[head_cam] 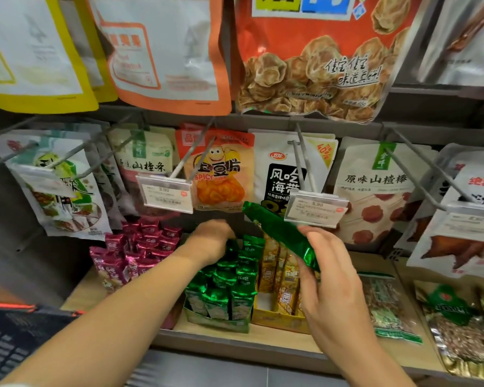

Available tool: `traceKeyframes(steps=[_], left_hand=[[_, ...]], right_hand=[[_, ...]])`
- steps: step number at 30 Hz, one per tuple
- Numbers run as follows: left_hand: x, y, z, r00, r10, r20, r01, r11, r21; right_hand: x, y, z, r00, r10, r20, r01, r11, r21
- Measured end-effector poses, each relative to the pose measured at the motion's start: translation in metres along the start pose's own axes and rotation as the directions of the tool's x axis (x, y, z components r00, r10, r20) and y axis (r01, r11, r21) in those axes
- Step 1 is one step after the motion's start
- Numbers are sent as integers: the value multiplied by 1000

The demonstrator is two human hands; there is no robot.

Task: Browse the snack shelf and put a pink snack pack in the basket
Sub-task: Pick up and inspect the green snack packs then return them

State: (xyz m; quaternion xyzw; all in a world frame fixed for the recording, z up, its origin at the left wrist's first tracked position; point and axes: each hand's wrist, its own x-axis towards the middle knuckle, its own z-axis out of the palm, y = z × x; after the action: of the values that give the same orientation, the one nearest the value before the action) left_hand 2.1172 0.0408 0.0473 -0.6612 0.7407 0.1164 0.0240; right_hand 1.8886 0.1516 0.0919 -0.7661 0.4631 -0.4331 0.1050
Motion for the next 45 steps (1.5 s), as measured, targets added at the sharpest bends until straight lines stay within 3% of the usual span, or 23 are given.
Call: traceKeyframes(steps=[4,8,13,16,20,26,30,33,38,43,45], left_hand=[[-18,-13,2,997,-74,-7,74,990,117],[-34,-24,12,992,-15,-125,42,975,216],[-39,-33,10,981,-9,-194,52,975,216],[-39,-36,15,982,-29,-187,72,971,229],[-40,-41,18,981,-22,-195,68,970,233],[-42,-42,17,980,-13,-201,51,981,185],[-47,-39,16,970,-1,-245,53,977,207],[-50,-37,9,936,7,-351,67,978,196],[-67,-32,-7,878,72,-473,25,980,195],[-102,-20,-23,744,322,-586,-122,927,355],[-116,-10,-32,663,402,-631,-179,904,388]], right_hand=[[1,-3,14,1000,3,20,-4,999,49],[26,-12,36,997,-1,75,0,1000,4],[81,-13,72,956,48,291,-6,990,-142],[98,-4,93,917,1,399,116,956,-270],[96,11,123,887,138,440,22,941,-339],[78,33,151,765,301,570,-8,889,-458],[76,39,152,766,271,583,25,894,-448],[78,41,149,773,231,590,48,907,-419],[74,40,148,718,238,654,121,883,-453],[70,25,127,846,196,496,1,929,-370],[65,14,113,831,191,522,-83,971,-223]])
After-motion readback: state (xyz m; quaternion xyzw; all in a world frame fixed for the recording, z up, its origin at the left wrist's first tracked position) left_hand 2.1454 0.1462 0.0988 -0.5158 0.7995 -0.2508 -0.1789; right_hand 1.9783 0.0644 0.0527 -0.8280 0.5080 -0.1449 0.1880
